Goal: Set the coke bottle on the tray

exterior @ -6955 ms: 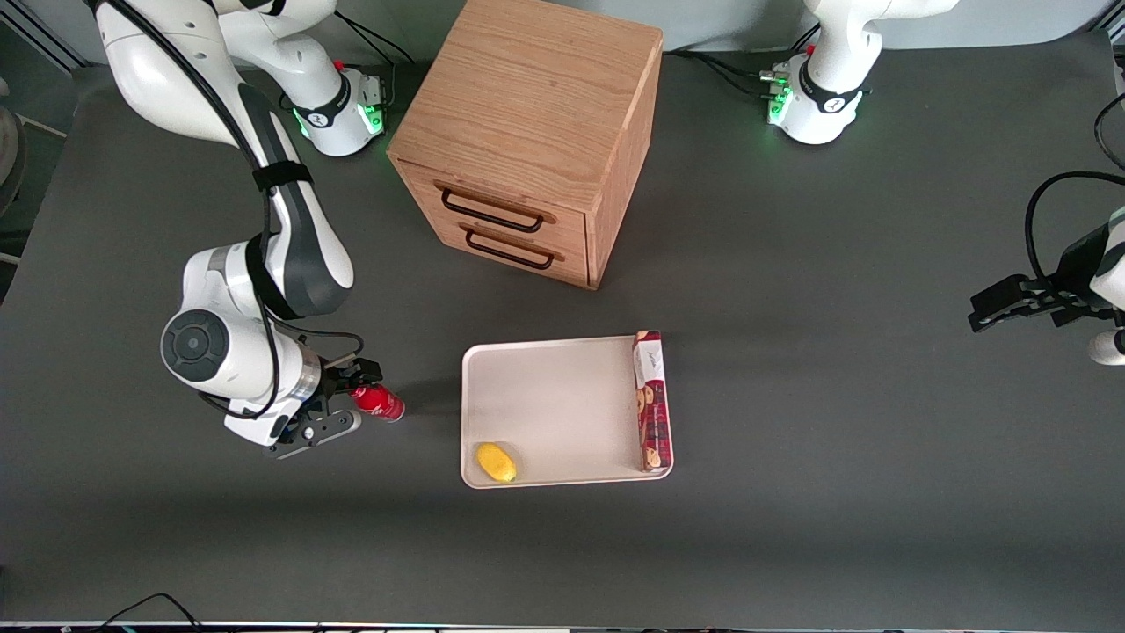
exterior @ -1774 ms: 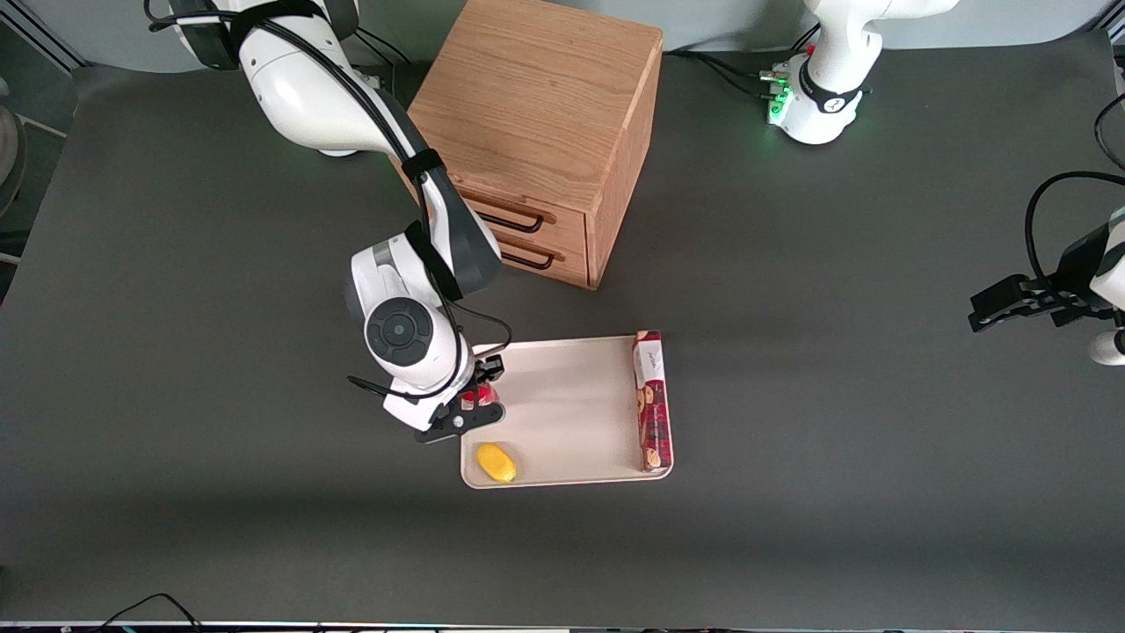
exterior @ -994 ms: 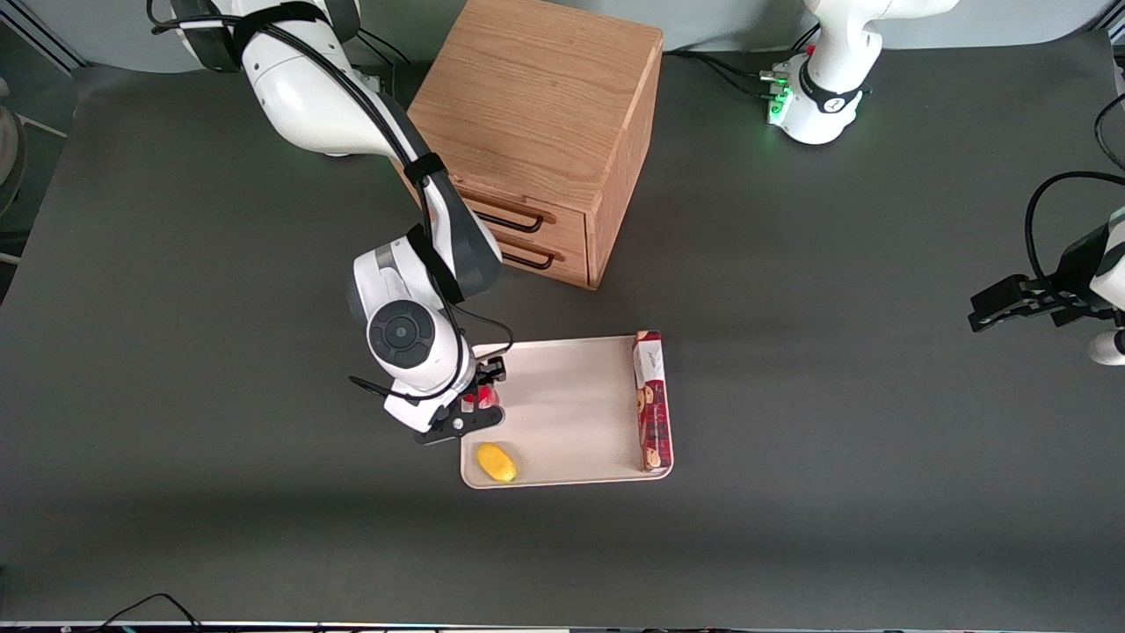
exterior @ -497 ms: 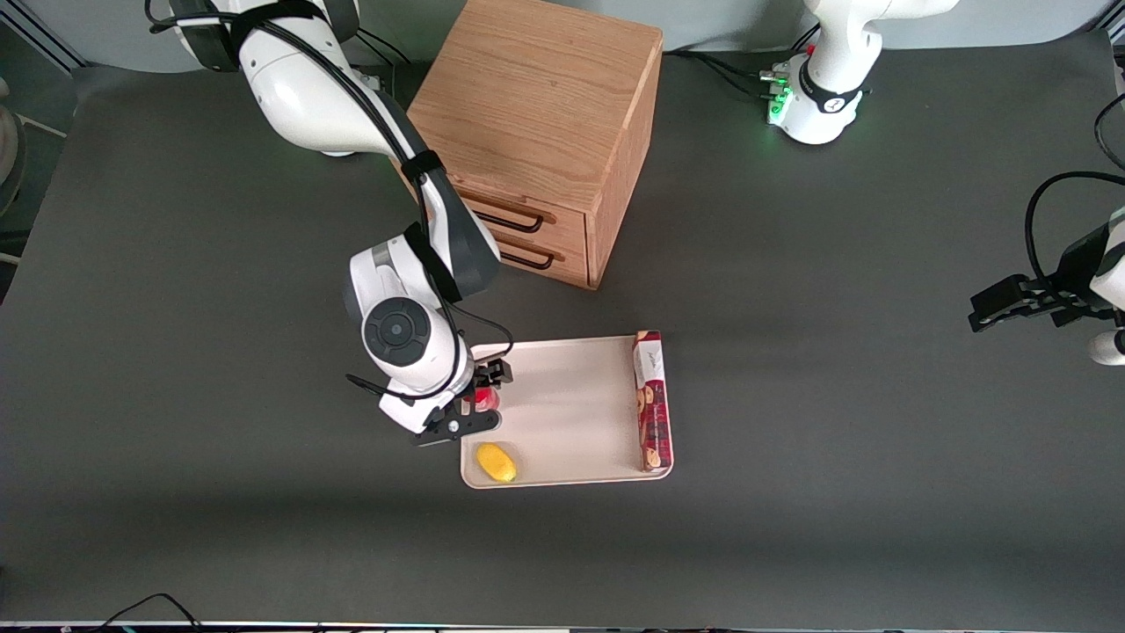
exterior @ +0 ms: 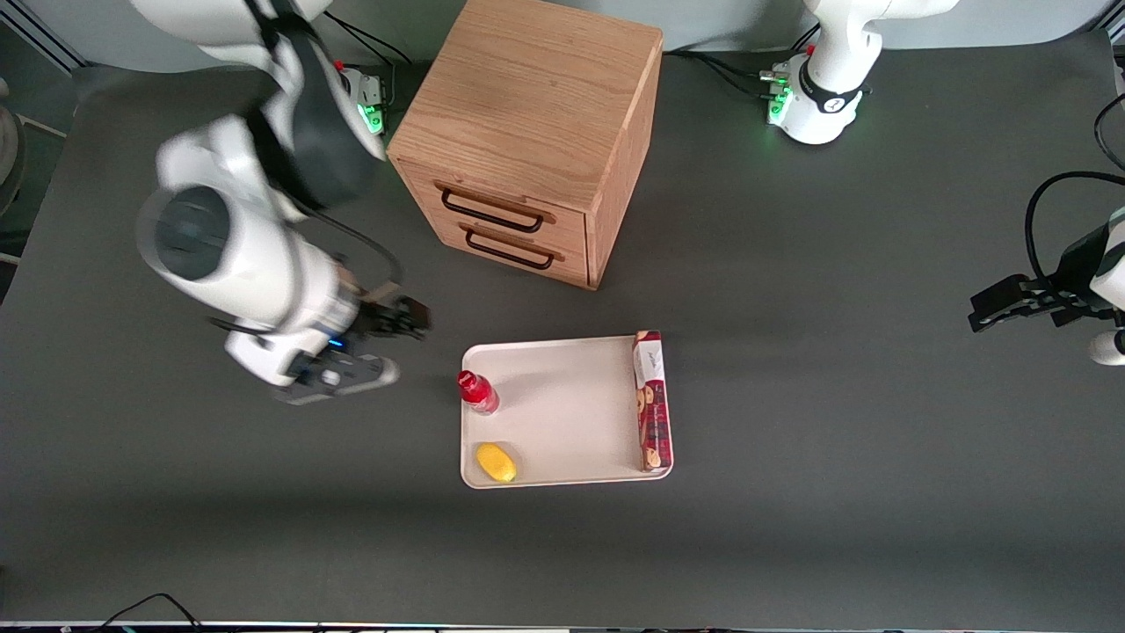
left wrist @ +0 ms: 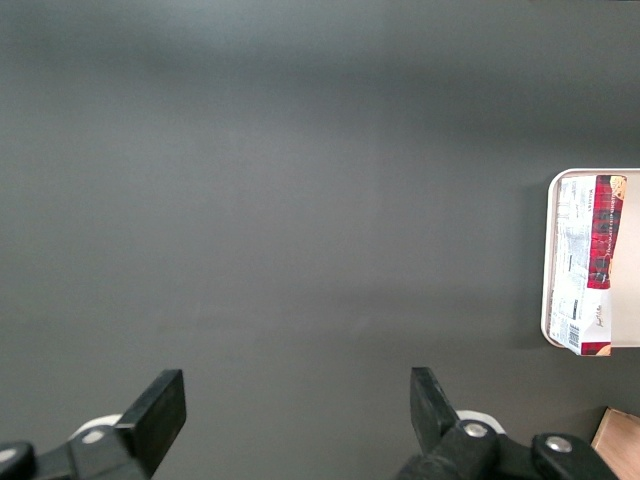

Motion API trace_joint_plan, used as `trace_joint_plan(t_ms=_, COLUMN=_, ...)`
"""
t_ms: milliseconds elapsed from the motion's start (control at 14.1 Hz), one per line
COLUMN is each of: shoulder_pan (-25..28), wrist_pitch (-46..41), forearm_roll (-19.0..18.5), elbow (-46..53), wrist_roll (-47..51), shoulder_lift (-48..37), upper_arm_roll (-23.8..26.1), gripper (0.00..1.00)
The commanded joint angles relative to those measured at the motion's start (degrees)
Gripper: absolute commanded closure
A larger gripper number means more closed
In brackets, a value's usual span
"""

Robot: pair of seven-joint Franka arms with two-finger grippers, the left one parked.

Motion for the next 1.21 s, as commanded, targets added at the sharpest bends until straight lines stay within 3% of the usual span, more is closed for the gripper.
trace_joint_plan(t_ms=0, shoulder_pan=-9.4, wrist_pitch=-5.4, forearm_roll=-1.8, elbow=-4.1, wrist_roll=-7.5, shoulder_lift=-6.5, upper_arm_roll=0.6, gripper=0.0)
trace_joint_plan(t_ms=142, shoulder_pan=-11.5, wrist_pitch=-5.3, forearm_roll=-7.5, elbow=-8.2, wrist_roll=-3.9, shoulder_lift=-10.7, upper_arm_roll=0.9, gripper=0.0)
trace_joint_plan(t_ms=213, shoulder_pan=-12.3, wrist_pitch=-4.7, forearm_roll=-8.6, elbow=-11.0, wrist_roll=-1.1, shoulder_lift=-13.5, upper_arm_roll=1.2, gripper=0.0)
trace_joint_plan(t_ms=568, shoulder_pan=-14.2, wrist_pitch=11.1, forearm_roll=-9.6, elbow=-34.0, wrist_roll=-0.6, shoulder_lift=-28.6, upper_arm_roll=1.0, gripper=0.0)
trace_joint_plan(t_ms=710, shoulder_pan=-15.2, wrist_pitch=10.9, forearm_roll=-12.1, elbow=-33.5, wrist_roll=-0.9, shoulder_lift=-28.6, upper_arm_roll=0.6, gripper=0.0)
trace_joint_plan(t_ms=1135, shoulder_pan=-20.5, wrist_pitch=9.8, forearm_roll=-13.2, elbow=-31.5, wrist_roll=-1.2, shoulder_lift=-28.2, upper_arm_roll=1.4, gripper=0.0)
